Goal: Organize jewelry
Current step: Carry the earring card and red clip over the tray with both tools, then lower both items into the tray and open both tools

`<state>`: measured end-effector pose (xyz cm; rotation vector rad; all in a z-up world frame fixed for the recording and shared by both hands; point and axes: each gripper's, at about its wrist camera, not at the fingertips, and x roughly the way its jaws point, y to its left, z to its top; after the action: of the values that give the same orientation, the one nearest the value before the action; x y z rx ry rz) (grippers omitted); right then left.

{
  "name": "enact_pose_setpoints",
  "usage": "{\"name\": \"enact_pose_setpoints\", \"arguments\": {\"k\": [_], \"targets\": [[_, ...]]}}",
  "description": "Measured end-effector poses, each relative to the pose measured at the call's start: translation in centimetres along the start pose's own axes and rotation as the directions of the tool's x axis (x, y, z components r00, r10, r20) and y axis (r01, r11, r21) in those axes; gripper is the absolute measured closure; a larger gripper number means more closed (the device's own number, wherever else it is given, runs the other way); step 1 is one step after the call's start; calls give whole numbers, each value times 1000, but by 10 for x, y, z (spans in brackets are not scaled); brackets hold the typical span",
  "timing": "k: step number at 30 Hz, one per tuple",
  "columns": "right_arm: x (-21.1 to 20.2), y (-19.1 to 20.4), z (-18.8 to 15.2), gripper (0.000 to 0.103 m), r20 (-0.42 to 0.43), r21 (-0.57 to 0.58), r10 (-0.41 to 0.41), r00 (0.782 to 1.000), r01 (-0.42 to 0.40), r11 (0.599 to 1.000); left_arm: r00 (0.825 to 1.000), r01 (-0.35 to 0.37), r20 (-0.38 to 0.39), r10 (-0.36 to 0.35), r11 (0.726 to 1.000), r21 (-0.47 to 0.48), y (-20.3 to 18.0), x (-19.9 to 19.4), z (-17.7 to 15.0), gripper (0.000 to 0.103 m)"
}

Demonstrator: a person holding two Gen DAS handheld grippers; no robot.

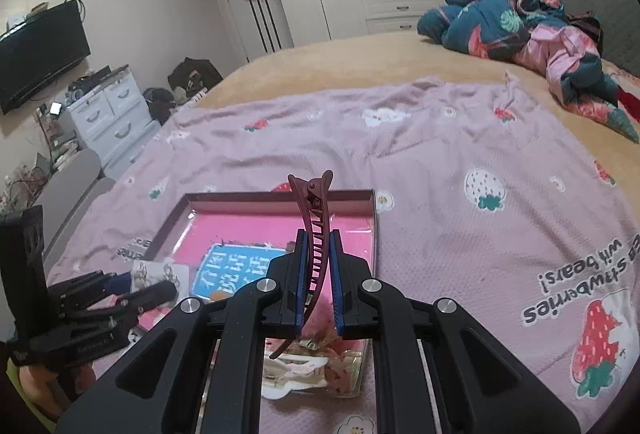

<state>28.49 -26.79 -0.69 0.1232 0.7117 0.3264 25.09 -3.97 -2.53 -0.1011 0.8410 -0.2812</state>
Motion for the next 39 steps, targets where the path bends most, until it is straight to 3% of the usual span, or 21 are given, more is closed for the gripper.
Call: {"name": "enact_pose_setpoints", "arguments": {"k": [13,26,34,36,39], "targets": [[61,-11,-18,93,-115,9,-47,992,48,999,997,7,-80,-4,999,33,-5,41,-11,69],[81,-20,-28,93,-165,18,-61,984,64,998,995,9,-96,-3,998,58,-11,57,-12,69],[80,-24,-36,92,-182,65,-23,983,35,997,995,5,-97,1,998,62,-11,58,-12,68],[74,-23,-36,90,-172,65,-25,985,37,997,995,4,-97,1,998,60,-11,58,-12,68],[59,-23,-36,77,-140,86,-14,990,27,996,995,5,-100,1,998,57,-11,57,-12,68]]}}
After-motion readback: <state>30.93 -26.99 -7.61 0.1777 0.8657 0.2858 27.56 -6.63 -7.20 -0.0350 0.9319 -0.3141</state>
